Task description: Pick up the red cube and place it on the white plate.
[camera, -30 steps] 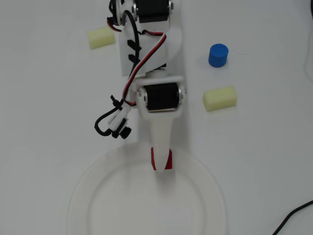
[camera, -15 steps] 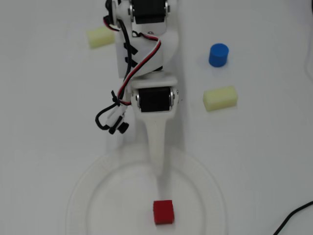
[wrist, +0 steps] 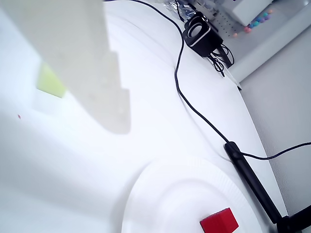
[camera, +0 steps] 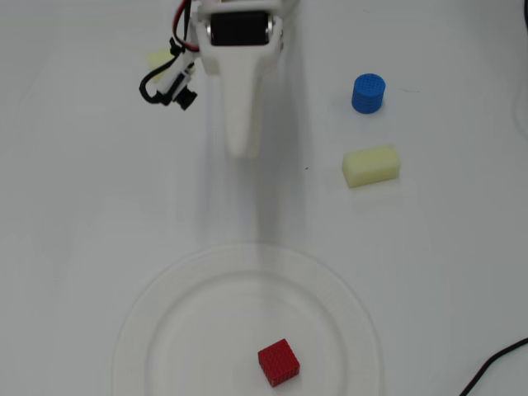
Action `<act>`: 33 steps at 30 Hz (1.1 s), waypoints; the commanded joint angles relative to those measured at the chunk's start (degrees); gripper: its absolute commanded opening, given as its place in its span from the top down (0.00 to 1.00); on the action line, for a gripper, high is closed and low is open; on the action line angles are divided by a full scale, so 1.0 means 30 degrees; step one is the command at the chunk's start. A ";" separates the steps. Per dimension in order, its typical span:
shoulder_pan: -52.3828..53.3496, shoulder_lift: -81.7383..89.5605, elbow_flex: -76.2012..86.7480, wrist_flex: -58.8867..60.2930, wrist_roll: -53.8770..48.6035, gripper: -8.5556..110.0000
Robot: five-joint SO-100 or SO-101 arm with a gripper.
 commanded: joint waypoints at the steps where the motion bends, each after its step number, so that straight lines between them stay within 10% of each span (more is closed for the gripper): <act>1: -0.0527 0.7119 0.2725 0.1992 -0.0410 0.55; 22: 0.0645 2.0977 1.5264 0.8291 0.1230 0.58; 33: -0.3574 2.2529 1.6787 0.9639 0.0293 0.89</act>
